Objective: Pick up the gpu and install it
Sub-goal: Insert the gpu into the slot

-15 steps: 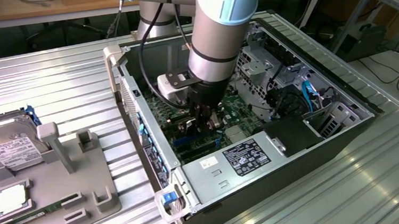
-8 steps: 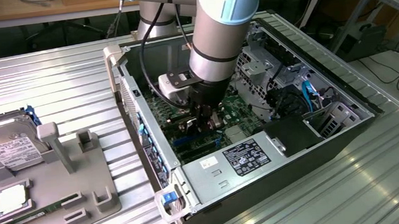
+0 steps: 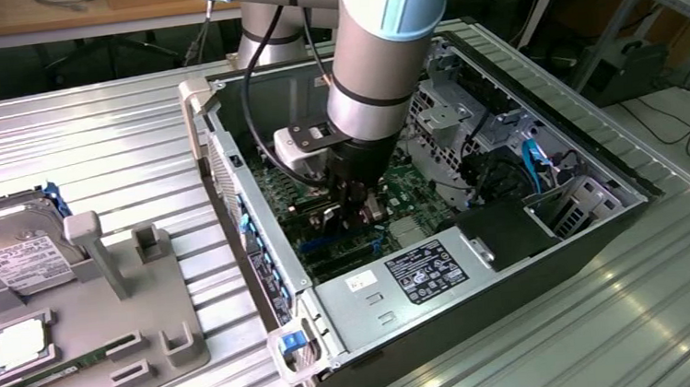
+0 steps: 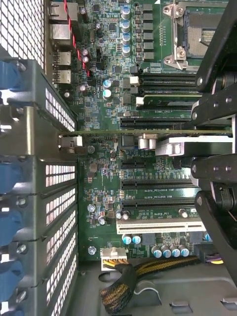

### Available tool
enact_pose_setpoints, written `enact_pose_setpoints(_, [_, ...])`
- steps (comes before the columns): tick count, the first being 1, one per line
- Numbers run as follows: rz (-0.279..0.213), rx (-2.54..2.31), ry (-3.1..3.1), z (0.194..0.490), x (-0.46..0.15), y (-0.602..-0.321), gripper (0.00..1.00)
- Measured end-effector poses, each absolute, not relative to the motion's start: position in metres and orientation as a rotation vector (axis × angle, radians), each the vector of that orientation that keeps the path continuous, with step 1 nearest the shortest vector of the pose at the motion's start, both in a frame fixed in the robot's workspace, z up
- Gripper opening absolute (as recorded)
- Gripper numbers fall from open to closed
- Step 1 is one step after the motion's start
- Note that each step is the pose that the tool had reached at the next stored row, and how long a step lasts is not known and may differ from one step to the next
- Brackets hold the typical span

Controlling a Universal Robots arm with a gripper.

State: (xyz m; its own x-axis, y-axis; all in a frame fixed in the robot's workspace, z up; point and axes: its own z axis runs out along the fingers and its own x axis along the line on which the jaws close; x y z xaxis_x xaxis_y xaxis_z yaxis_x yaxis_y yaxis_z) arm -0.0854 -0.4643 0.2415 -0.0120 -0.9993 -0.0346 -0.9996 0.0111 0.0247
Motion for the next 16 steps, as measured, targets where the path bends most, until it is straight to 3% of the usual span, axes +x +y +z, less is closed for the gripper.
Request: enact_pose_setpoints(16, [0.049,-2.210,2.237,0.2414,-0.0847,-0.4616,0.28])
